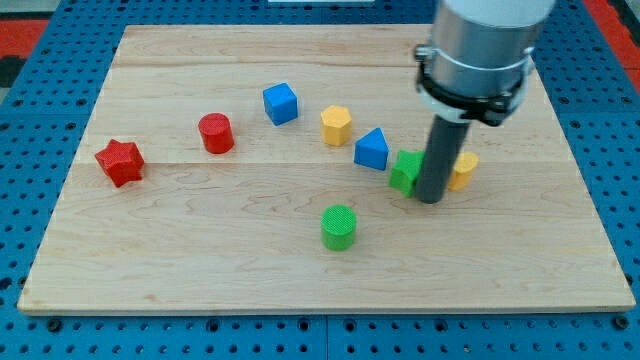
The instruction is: Move the green star to the left side
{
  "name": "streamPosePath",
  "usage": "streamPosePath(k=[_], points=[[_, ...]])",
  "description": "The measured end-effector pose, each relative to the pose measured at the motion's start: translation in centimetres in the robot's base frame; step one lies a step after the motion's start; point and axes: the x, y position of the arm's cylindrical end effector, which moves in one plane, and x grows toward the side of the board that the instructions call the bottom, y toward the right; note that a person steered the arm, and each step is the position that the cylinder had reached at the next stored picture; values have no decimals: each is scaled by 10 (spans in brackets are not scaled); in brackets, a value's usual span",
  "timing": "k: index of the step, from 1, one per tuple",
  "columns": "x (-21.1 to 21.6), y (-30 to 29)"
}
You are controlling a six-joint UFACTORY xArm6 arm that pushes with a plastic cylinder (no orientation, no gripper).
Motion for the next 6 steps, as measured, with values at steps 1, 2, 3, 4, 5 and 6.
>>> streamPosePath(k=[1, 2, 3, 4, 5, 6], points=[[0, -42], [0, -32], [3, 1], [-1, 14], [-5, 26], [-28, 26]])
